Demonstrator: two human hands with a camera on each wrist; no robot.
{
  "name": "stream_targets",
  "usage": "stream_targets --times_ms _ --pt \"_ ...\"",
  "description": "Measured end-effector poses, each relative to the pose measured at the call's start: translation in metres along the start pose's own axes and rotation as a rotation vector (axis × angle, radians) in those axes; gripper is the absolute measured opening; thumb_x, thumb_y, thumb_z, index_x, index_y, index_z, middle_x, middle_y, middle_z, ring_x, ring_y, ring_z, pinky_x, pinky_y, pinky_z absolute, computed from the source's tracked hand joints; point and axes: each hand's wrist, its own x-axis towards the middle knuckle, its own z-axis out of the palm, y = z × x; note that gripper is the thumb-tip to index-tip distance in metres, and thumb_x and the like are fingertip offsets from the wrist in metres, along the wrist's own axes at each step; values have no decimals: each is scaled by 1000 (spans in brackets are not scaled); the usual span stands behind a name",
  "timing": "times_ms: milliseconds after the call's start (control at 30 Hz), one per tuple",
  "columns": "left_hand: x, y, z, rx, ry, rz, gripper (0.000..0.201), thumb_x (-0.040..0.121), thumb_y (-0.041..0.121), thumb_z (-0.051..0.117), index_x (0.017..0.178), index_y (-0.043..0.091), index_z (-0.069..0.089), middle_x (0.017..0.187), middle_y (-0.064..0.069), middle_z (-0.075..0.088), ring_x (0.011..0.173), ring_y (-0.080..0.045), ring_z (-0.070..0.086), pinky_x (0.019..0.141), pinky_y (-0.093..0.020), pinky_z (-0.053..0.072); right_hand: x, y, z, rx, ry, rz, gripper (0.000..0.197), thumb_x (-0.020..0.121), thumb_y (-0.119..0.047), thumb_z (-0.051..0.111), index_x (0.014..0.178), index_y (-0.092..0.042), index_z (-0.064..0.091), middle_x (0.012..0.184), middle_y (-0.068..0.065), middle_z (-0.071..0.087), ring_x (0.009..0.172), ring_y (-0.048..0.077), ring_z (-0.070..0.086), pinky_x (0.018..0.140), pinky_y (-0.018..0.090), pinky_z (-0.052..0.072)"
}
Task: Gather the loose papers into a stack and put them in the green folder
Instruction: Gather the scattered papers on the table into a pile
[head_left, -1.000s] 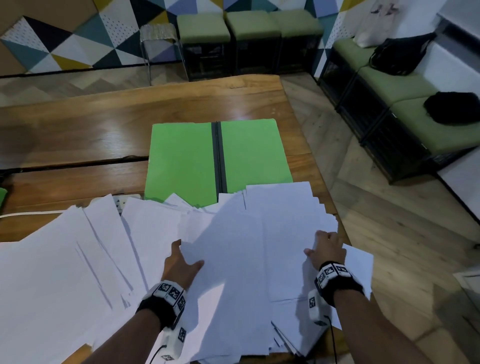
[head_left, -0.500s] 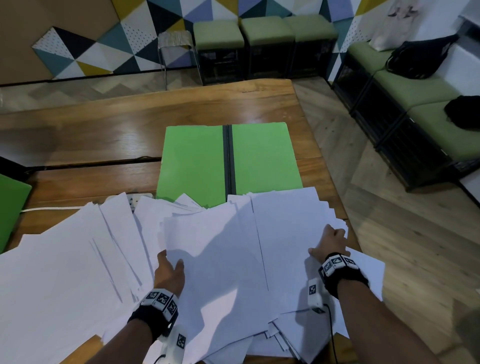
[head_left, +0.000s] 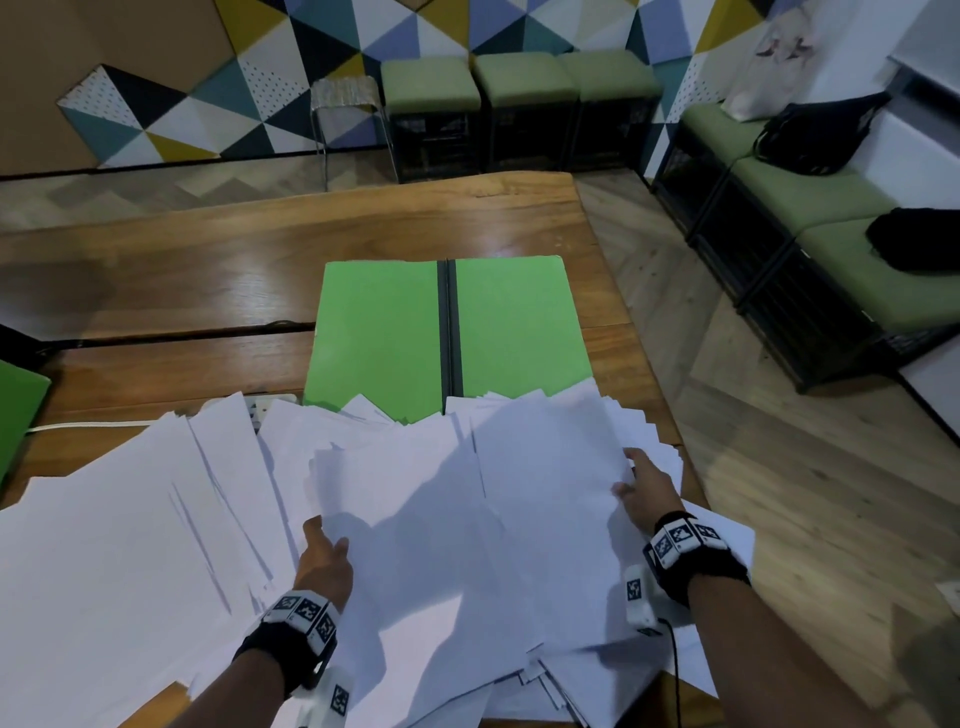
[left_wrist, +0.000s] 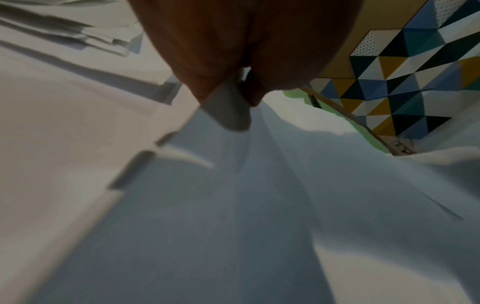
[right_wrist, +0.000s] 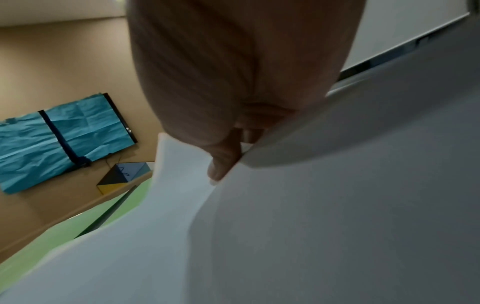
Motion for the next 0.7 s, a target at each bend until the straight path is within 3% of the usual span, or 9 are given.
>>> stream_targets --times_ms 67,133,167,233,300,367,567,700 --pt "-1 1 -2 -2 -11 6 51 100 14 39 146 17 17 136 -25 46 111 -38 53 90 -41 41 0 7 -6 -75 -8 -37 51 86 2 37 129 -23 46 96 11 65 83 26 59 73 32 48" --pt "-2 1 -3 -3 -17 2 53 100 16 41 147 18 16 142 -24 42 120 -40 49 96 -41 39 -4 16 -12 -186 -48 -48 47 87 -2 43 130 -22 45 96 12 65 80 27 58 71 33 49" --pt "-4 2 -4 0 -19 4 56 99 18 43 148 18 15 143 -24 41 123 -40 48 97 -41 39 -7 18 -12 -213 -70 -40 46 89 -5 46 132 -20 43 102 14 65 83 28 58 73 33 49" --pt "-7 3 -3 -8 -32 7 62 97 20 50 148 19 14 143 -23 41 125 -40 46 100 -43 39 -17 19 -5 -255 -107 -31 51 89 -18 54 138 -19 37 122 15 57 105 32 55 84 36 47" --pt "-11 5 -1 -26 -52 26 71 93 21 57 148 19 13 145 -21 40 128 -38 45 103 -44 38 -27 16 9 -383 -108 -53 72 83 -39 62 144 -23 27 135 11 42 125 32 41 94 41 43" --pt "-14 4 1 -30 -71 54 77 90 19 62 148 19 11 146 -18 39 130 -36 42 106 -44 36 -34 11 23 -460 -73 -73 87 78 -50 65 147 -26 19 137 8 34 129 30 34 96 42 42" --pt "-20 0 2 55 -98 121 78 87 16 65 147 15 15 148 -18 37 132 -35 41 109 -41 35 -41 -1 38 -505 -36 -134 86 74 -50 70 142 -21 26 135 8 34 127 28 34 99 40 39" --pt "-23 -1 2 74 -98 161 71 87 11 65 143 11 21 139 -19 46 125 -35 47 102 -40 37 -42 -9 40 -298 -79 -141 81 74 -31 76 137 -20 27 134 8 43 123 31 45 98 38 42"
